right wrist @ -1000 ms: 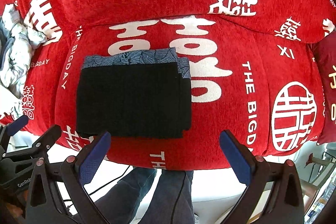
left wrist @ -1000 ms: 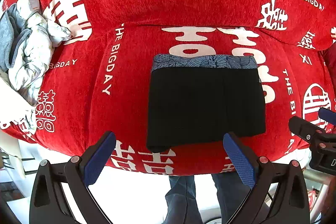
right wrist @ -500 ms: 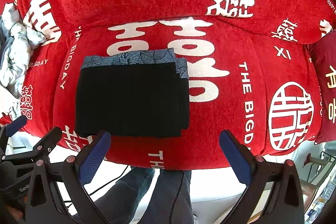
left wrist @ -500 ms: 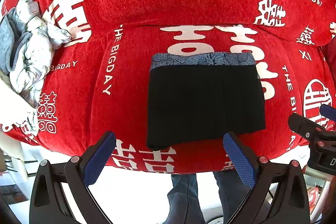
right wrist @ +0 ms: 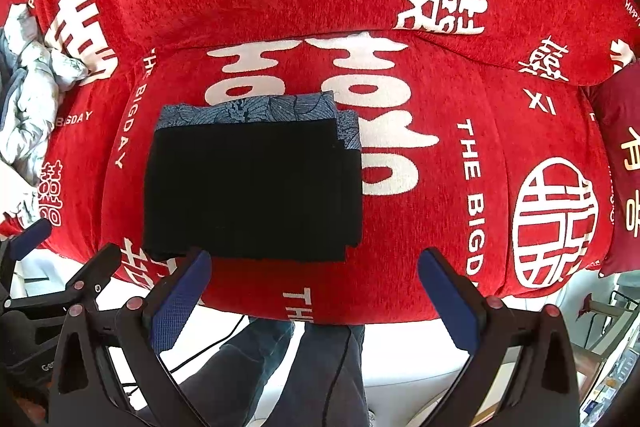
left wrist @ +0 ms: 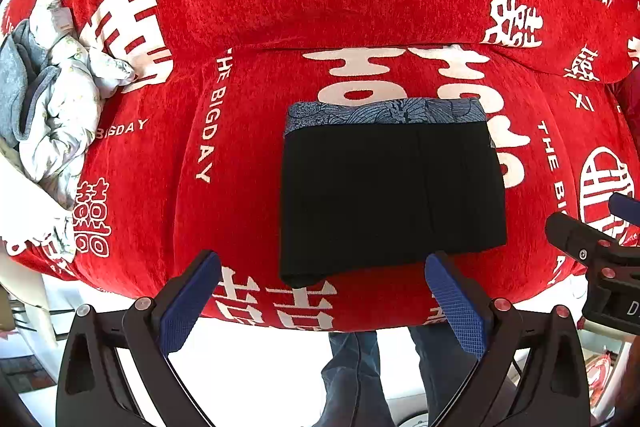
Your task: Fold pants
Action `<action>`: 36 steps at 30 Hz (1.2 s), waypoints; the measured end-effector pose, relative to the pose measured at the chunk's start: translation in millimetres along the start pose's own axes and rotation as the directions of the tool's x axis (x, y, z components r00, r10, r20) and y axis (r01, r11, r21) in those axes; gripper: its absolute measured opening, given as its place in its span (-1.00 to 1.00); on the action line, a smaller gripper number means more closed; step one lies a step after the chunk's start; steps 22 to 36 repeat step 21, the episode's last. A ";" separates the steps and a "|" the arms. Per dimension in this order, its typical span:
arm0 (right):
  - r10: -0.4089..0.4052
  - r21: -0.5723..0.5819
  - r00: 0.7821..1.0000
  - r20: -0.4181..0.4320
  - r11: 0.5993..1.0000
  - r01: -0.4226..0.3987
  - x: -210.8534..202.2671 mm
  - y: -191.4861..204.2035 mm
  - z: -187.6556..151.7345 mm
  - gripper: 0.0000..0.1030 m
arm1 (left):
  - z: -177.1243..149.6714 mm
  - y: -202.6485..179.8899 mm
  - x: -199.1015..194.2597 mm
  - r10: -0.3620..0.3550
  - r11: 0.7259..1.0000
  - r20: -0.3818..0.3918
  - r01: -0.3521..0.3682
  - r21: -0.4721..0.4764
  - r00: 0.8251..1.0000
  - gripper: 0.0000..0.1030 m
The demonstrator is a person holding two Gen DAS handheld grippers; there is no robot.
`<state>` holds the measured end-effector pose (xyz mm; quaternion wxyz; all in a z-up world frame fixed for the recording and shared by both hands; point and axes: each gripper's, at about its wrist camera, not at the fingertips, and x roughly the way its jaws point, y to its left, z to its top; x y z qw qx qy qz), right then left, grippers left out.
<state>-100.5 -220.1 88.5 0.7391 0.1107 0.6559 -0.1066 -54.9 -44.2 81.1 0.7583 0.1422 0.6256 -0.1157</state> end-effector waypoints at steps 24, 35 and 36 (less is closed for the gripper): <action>-0.003 -0.007 1.000 -0.007 1.000 0.003 3.2 3.8 0.7 0.99 | 0.5 -1.3 -1.6 -0.004 1.000 0.021 0.004 0.002 1.000 0.99; -0.003 -0.007 1.000 -0.007 1.000 0.003 3.2 3.8 0.7 0.99 | 0.5 -1.3 -1.6 -0.004 1.000 0.021 0.004 0.002 1.000 0.99; -0.003 -0.007 1.000 -0.007 1.000 0.003 3.2 3.8 0.7 0.99 | 0.5 -1.3 -1.6 -0.004 1.000 0.021 0.004 0.002 1.000 0.99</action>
